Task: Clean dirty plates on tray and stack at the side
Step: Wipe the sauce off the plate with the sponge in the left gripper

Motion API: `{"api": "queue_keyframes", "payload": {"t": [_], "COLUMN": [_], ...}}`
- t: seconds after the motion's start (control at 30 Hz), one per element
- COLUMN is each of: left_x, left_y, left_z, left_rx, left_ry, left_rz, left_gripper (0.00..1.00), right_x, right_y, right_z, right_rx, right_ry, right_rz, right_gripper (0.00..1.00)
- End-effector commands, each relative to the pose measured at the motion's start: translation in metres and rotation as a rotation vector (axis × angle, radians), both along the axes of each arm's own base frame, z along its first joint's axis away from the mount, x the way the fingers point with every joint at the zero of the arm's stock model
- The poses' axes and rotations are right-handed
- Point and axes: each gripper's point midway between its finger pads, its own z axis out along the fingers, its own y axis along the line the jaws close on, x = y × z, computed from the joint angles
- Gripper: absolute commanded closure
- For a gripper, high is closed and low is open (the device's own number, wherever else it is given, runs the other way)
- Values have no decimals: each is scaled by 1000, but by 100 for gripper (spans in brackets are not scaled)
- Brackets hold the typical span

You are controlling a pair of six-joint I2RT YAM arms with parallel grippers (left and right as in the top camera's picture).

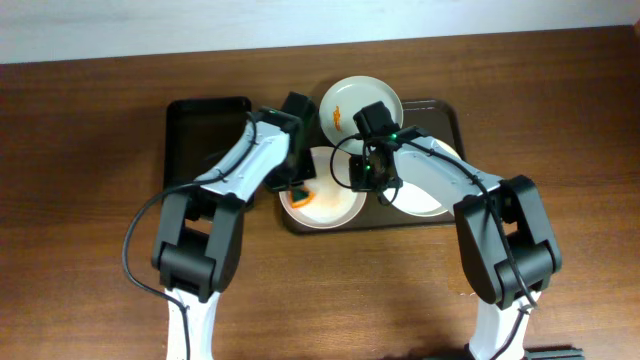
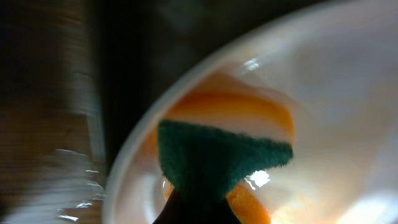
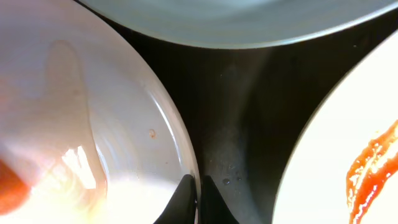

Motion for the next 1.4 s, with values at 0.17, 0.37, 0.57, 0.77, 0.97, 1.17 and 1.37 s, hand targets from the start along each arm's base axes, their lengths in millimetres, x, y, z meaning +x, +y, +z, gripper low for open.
{"api": "queue_keyframes", "payload": {"t": [0.17,0.37,0.57,0.77,0.97,1.17,1.37], "left_x": [22,26,-6,-26,-14,-16,11], "left_y": [78,42,-7,-11,38,77,102], "left_z": [-5,38,32,1,-29,-50,-40], "left_rx": [219,24,-198,-176,103,309,495], "left_ry": [-16,14,116,152,74,42,-74], "left_rz": [-6,-121,-214,-251,-276,-282,-268], "left_gripper": [100,100,100,100,100,100,100], "right_x": [-4,-4,-4,-5,-5,-5,-5], "right_y": [-1,-1,-1,-1,-1,-1,-1], "right_z": [-6,-6,-6,-6,-6,-6,-6], "right_rx": [-28,-28,-27,-28,-28,-28,-28], "right_ry": [9,8,7,10,10,10,10], "right_rz": [17,17,17,18,18,18,18], "right_gripper": [96,96,96,96,96,96,96]}}
